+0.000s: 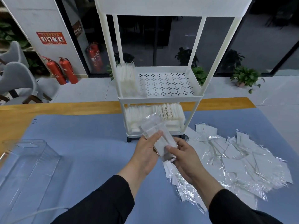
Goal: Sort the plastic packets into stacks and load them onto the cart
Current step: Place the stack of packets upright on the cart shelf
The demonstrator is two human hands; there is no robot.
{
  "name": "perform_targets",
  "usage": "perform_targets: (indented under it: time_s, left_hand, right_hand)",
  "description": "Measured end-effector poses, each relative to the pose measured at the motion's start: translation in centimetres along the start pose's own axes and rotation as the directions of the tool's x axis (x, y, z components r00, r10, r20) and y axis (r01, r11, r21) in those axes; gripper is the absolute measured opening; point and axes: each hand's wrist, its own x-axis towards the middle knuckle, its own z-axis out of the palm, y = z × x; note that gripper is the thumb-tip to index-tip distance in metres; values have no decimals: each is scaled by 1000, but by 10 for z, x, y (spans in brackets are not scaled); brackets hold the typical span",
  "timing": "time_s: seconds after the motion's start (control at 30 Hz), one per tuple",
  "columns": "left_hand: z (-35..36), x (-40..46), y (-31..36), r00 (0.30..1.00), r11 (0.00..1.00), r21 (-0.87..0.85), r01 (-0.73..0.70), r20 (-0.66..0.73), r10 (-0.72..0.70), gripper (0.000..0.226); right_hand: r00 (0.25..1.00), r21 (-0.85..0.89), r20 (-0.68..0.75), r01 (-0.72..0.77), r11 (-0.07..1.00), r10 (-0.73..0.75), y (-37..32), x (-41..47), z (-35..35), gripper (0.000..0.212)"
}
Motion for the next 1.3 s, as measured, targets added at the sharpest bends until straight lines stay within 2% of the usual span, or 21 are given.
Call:
perform_targets:
  time_s: [0.07, 0.1, 0.17, 0.2, 0.27, 0.33, 0.4, 0.5, 0.6, 0.7, 0.87, 0.93, 1.0, 1.03, 1.1, 1.2, 1.23, 1.3]
  left_hand:
    - [-6, 2, -5, 1000, 998, 68, 7, 3, -7, 39]
    - [-10, 4, -6, 999, 996, 83, -20, -40, 23, 44]
    - [-21, 11, -3, 971, 993, 43, -108, -210, 115, 62]
    - [-28, 15, 3, 938, 986, 46, -162, -303, 168, 69]
    - [-42, 20, 11, 878, 961, 181, -208, -399, 265, 65]
    - [-51, 19, 11, 896, 913, 374, -162, -331, 295, 56]
    - [-54, 17, 0, 931, 848, 521, -96, -254, 261, 56]
    - [-65, 15, -19, 922, 839, 544, -8, -321, 217, 44]
    - [-78, 13, -32, 917, 877, 479, 38, -365, 159, 48]
    - [-83, 9, -47, 930, 853, 514, 88, -348, 115, 39]
    - [-89, 15, -62, 942, 818, 567, 96, -318, 110, 29]
    - [-89, 22, -64, 916, 866, 488, 105, -386, 107, 30]
    - [-78, 29, -67, 889, 934, 306, 183, -457, -24, 39]
    - [-69, 33, -71, 886, 948, 195, 253, -440, -146, 44]
    - [-51, 39, -82, 883, 922, 48, 384, -311, -351, 60]
    - [-29, 49, -95, 869, 892, -64, 448, -203, -451, 89]
    - [-25, 54, -98, 861, 885, -83, 458, -208, -465, 87]
    - [-20, 64, -107, 833, 878, -72, 472, -289, -472, 60]
  right_hand:
    - [999, -36, -25, 19, 999, -20, 4, 2, 2, 35]
    - [997, -109, -50, 45, 993, -51, 4, 3, 1, 33]
    - [988, -344, -65, 108, 933, -139, 3, 6, -5, 20]
    - [985, -457, -43, 130, 880, -167, 3, 8, -9, 21]
    - [985, -622, 0, 134, 771, -172, 3, 10, -15, 27]
    - [983, -698, 28, 149, 701, -181, 7, 14, -17, 31]
    - [976, -745, 72, 189, 640, -204, 16, 17, -16, 35]
    - [970, -780, 124, 227, 583, -211, 32, 21, -12, 34]
    - [971, -778, 124, 223, 588, -205, 49, 25, -9, 30]
    - [970, -755, 149, 237, 611, -192, 65, 27, -8, 32]
    - [991, -768, 86, 131, 627, -102, 75, 28, -16, 22]
    - [991, -755, 9, 96, 649, -136, 73, 28, -24, 20]
    - [967, -758, -82, 96, 646, -240, 70, 28, -32, 21]
    - [951, -773, -91, 120, 623, -297, 69, 28, -34, 22]
    - [933, -809, -47, 175, 562, -358, 68, 29, -39, 24]
    - [940, -852, 63, 226, 472, -336, 66, 27, -49, 22]
    - [948, -855, 108, 242, 458, -300, 64, 23, -53, 24]
    - [956, -834, 198, 281, 475, -217, 58, 12, -67, 24]
